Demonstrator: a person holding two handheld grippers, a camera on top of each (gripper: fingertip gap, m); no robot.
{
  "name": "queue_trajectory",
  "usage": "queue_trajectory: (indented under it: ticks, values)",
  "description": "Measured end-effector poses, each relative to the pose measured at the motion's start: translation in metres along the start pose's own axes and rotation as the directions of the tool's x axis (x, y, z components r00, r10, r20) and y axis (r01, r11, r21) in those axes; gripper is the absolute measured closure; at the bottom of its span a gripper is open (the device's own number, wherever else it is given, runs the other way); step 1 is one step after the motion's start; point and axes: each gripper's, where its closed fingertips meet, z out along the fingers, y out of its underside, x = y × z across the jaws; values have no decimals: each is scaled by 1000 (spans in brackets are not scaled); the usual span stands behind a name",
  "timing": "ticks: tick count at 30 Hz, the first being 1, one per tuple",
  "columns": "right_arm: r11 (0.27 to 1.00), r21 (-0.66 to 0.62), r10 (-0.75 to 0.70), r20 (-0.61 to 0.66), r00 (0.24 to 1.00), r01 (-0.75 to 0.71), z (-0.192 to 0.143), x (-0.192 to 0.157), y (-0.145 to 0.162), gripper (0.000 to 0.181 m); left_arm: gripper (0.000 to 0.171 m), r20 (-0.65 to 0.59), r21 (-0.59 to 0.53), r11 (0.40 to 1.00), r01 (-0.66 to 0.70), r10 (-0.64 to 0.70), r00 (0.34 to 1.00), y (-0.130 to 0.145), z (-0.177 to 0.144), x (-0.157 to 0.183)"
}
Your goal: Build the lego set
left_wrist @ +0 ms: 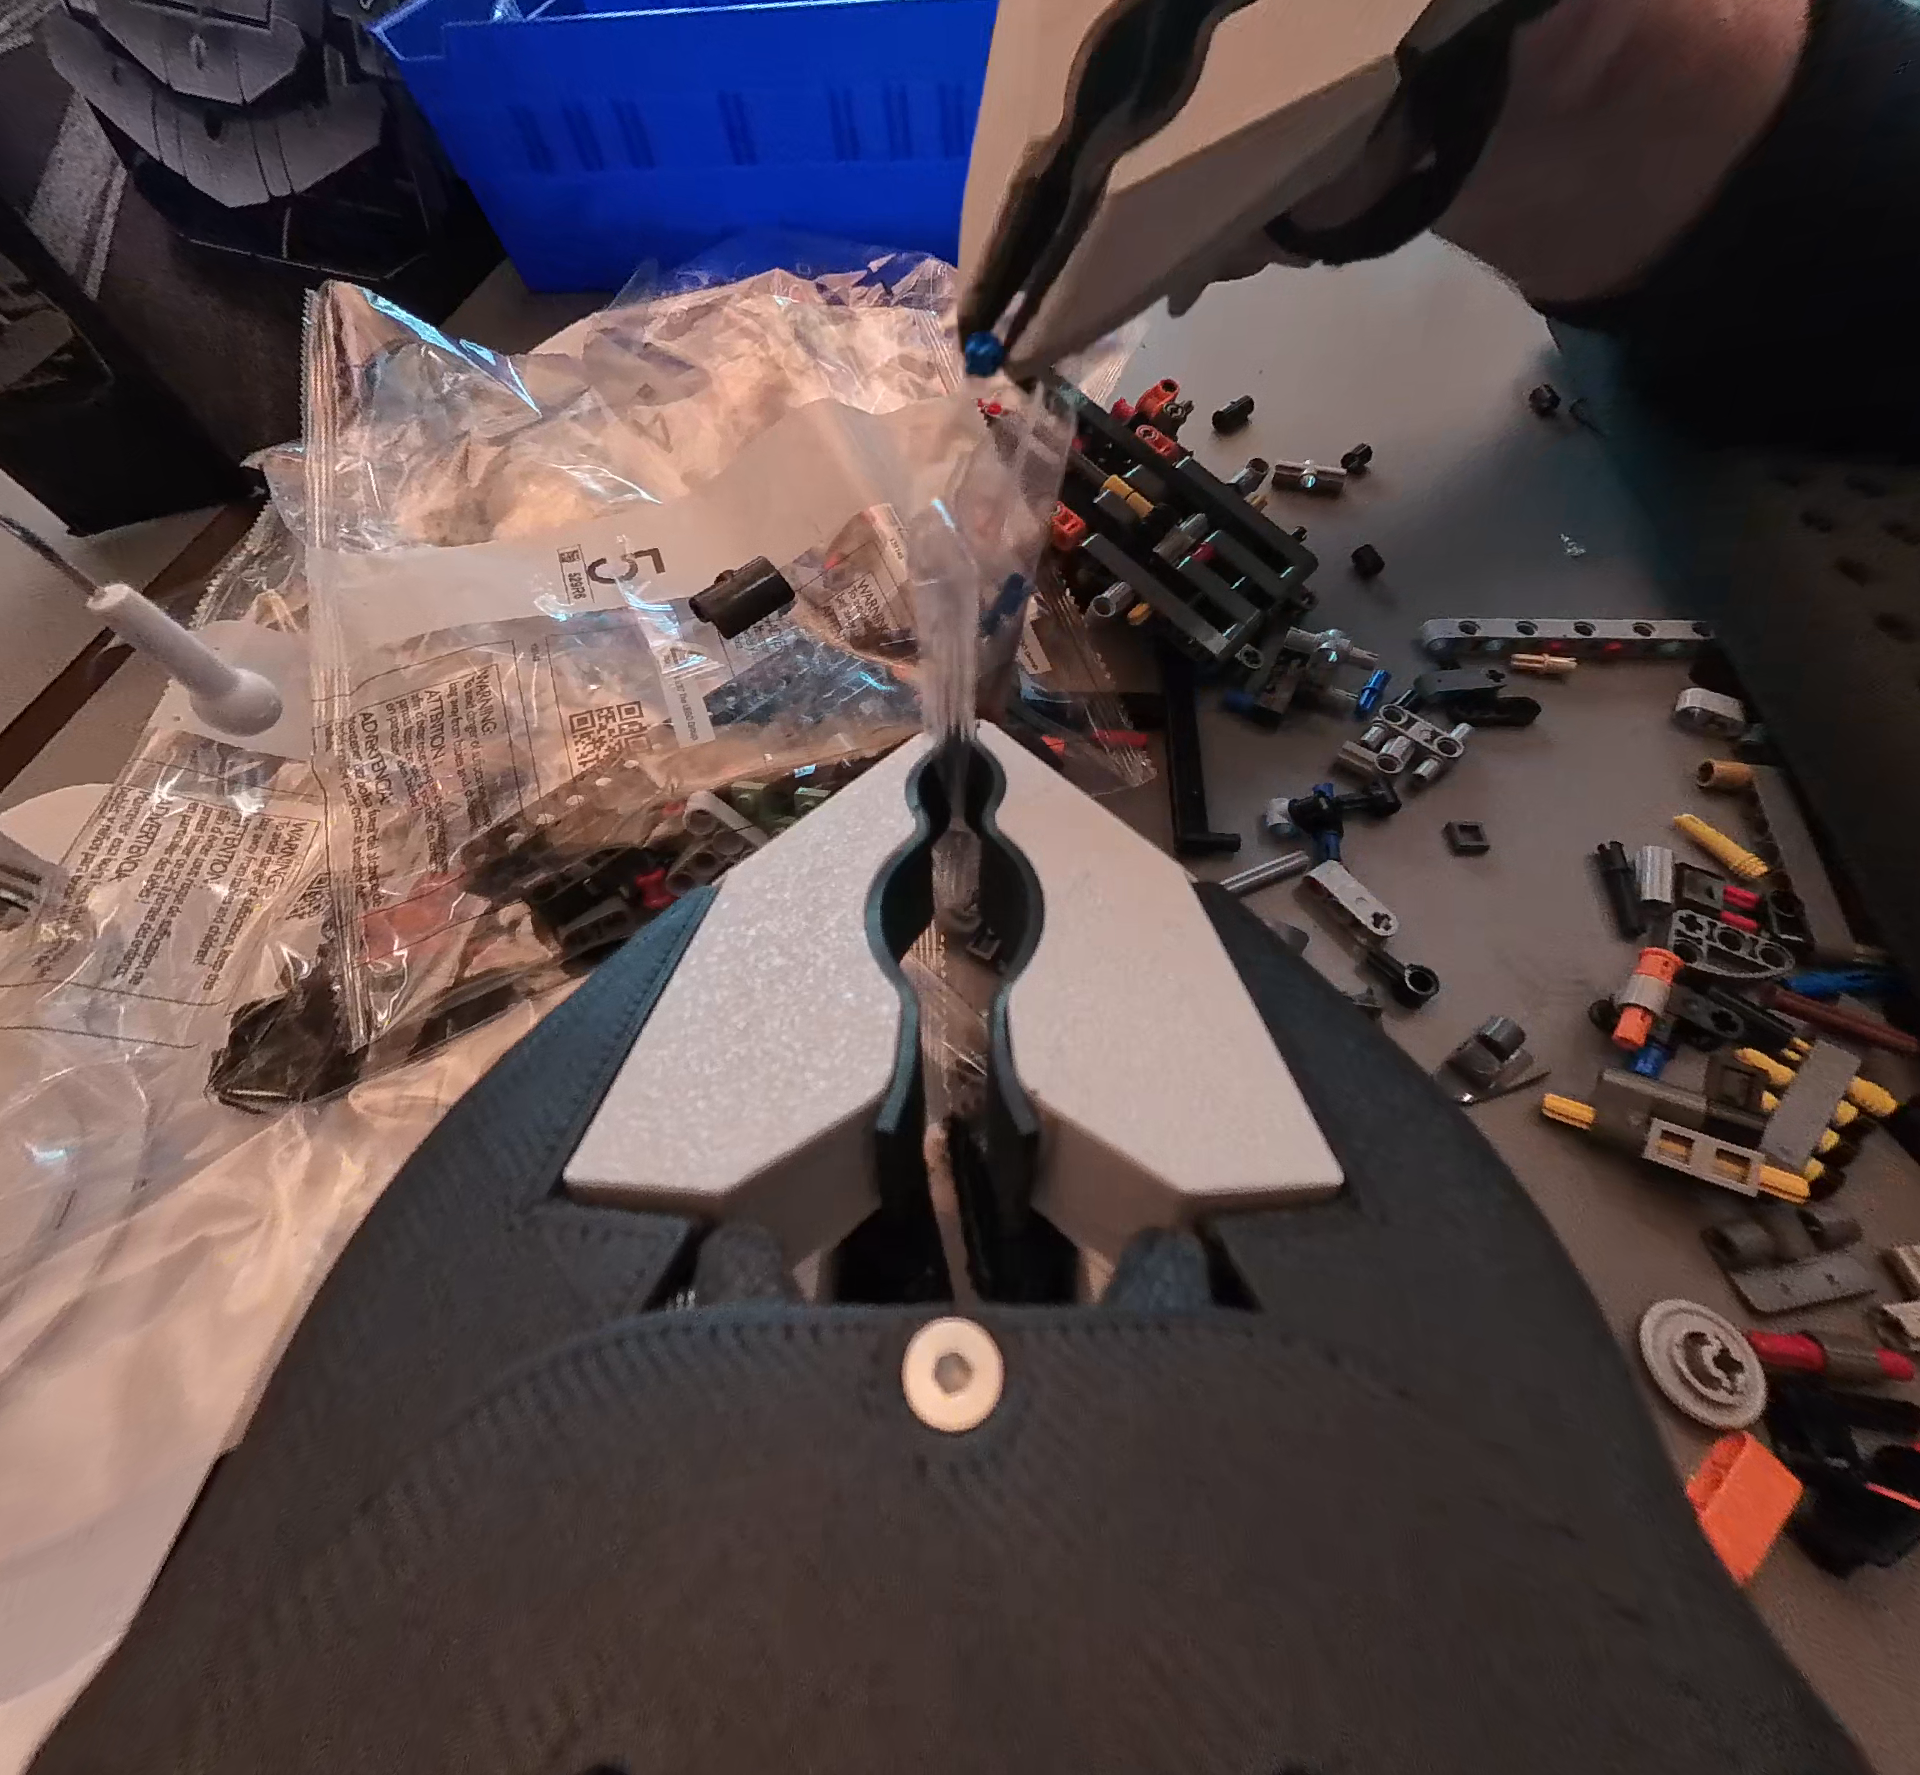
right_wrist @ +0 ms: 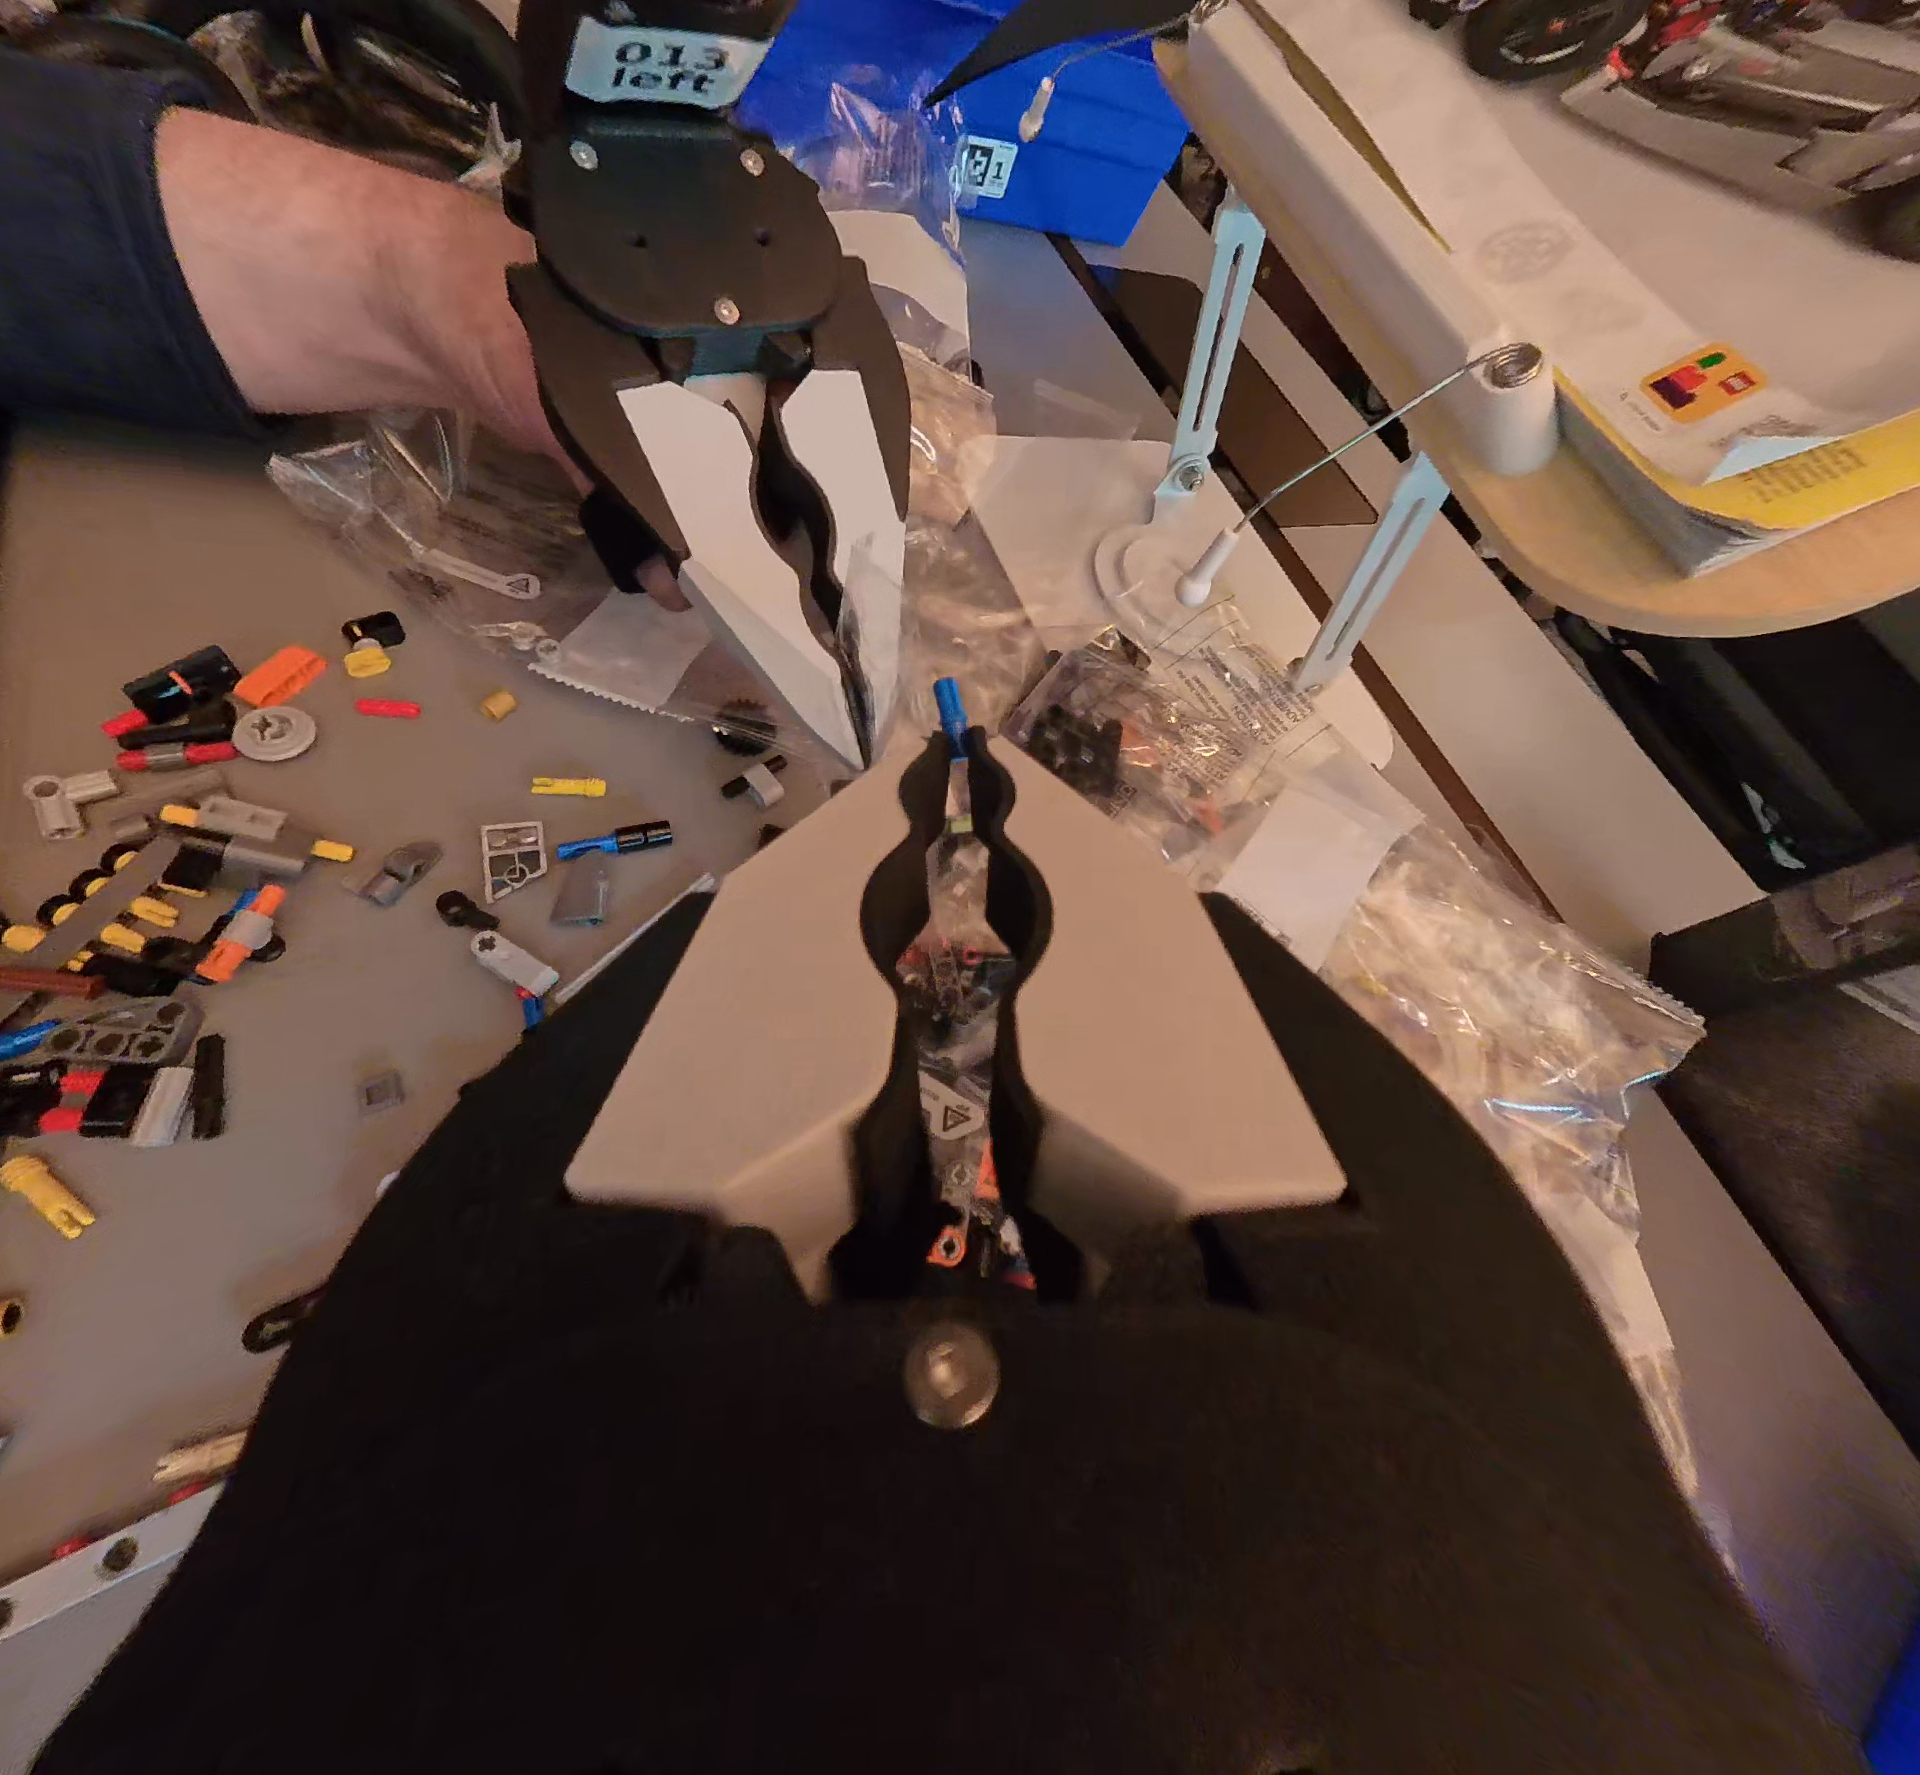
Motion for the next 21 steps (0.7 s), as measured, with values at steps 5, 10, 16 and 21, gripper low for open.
queue_trajectory:
  ticks: [5, 10, 16, 21]
  values:
    - [1000, -4, 0, 14, 1000, 0, 3, -4, 0, 181, 171, -1, -2, 1000, -1, 1, 1000, 0, 1, 0]
    - [999, -34, -17, 36, 999, 18, 11, -12, 4, 181, 171, -1, -11, 1000, -9, 9, 1000, 1, 2, 1]
    - [999, -53, 7, 25, 1000, -5, 12, -9, 7, 181, 171, -2, -21, 1000, -15, 15, 1000, 3, 3, 2]
    - [996, -91, 16, 16, 1000, -14, 17, -9, 14, 181, 171, -3, -33, 999, -23, 23, 1000, 4, 5, 3]
